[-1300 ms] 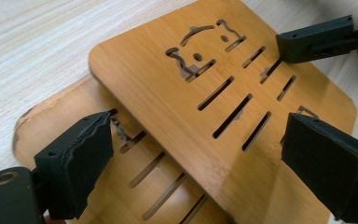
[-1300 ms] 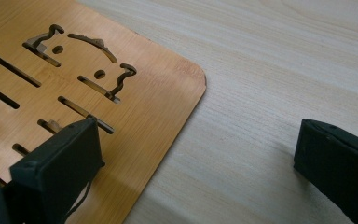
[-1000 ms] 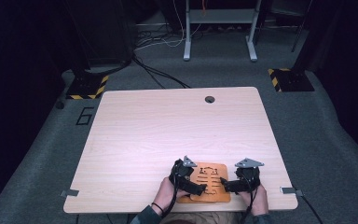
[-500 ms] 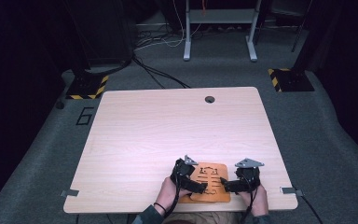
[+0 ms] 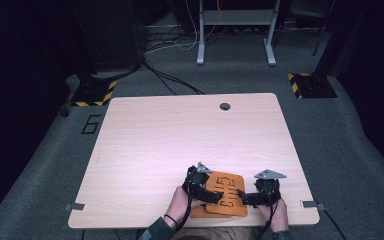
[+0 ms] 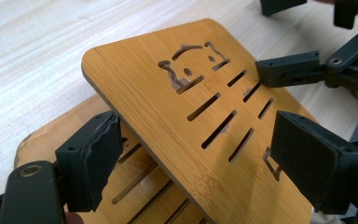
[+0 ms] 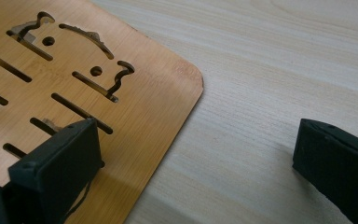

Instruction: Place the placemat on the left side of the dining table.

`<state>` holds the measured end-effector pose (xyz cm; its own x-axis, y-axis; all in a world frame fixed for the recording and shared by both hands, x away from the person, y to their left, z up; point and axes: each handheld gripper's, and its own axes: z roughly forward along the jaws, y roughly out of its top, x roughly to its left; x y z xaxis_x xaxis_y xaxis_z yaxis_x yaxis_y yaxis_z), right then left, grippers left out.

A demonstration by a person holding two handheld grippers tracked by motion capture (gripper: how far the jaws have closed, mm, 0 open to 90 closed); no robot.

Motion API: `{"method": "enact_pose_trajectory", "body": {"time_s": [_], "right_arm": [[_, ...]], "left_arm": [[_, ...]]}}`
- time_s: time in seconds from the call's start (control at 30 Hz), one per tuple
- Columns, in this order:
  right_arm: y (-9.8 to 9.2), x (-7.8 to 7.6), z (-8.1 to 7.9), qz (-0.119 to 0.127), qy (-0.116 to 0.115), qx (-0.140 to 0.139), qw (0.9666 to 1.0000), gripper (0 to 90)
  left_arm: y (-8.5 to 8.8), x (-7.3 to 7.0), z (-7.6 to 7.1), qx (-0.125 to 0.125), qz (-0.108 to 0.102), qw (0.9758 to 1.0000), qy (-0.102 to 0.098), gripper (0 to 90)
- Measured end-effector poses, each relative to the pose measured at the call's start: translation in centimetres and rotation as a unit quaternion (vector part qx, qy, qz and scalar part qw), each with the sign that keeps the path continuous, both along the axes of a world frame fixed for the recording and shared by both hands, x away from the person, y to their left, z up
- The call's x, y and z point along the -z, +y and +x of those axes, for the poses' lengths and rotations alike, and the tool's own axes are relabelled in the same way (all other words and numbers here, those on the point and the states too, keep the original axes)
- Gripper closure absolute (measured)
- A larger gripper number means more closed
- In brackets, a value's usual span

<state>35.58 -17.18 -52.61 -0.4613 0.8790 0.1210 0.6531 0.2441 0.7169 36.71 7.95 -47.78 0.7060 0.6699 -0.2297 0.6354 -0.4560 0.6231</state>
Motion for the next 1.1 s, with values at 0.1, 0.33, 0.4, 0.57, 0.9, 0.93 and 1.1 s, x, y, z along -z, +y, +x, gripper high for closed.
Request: {"method": "enact_pose_trajectory", "body": {"time_s": [0.1, 0.33, 0.4, 0.57, 0.9, 0.93, 1.1], "right_arm": [[-0.1, 0.0, 0.0, 0.003, -0.001, 0.001, 1.0, 0.0], [-0.4, 0.0, 0.1, 0.015, 0.002, 0.008, 0.9999, 0.1], [-0.5, 0.0, 0.1, 0.016, 0.002, 0.01, 0.9998, 0.1], [-0.9, 0.0, 0.1, 0.024, 0.002, 0.014, 0.9996, 0.5], [-1.7, -0.1, 0.1, 0.038, 0.006, 0.026, 0.9989, 1.1], [-1.8, -0.1, 0.1, 0.038, 0.005, 0.03, 0.9988, 1.2], [-2.1, -0.1, 0.1, 0.039, 0.007, 0.036, 0.9986, 1.3]], "left_arm": [[-0.1, -0.4, 0.0, -0.001, -0.008, 1.0, 0.002, 16.7], [-0.2, -1.2, 0.2, -0.003, -0.016, 0.9998, 0.007, 25.3], [-0.4, -1.4, 0.3, -0.006, -0.014, 0.9999, 0.008, 26.6], [-0.9, -2.1, 0.5, -0.001, -0.019, 0.9998, 0.007, 31.2], [-1.9, -3.4, 0.9, 0.014, -0.034, 0.9993, 0.01, 37.6], [-2.0, -3.5, 0.9, 0.019, -0.036, 0.9991, 0.011, 39.3], [-2.9, -3.9, 0.9, 0.028, -0.04, 0.9988, 0.01, 44.2]]}}
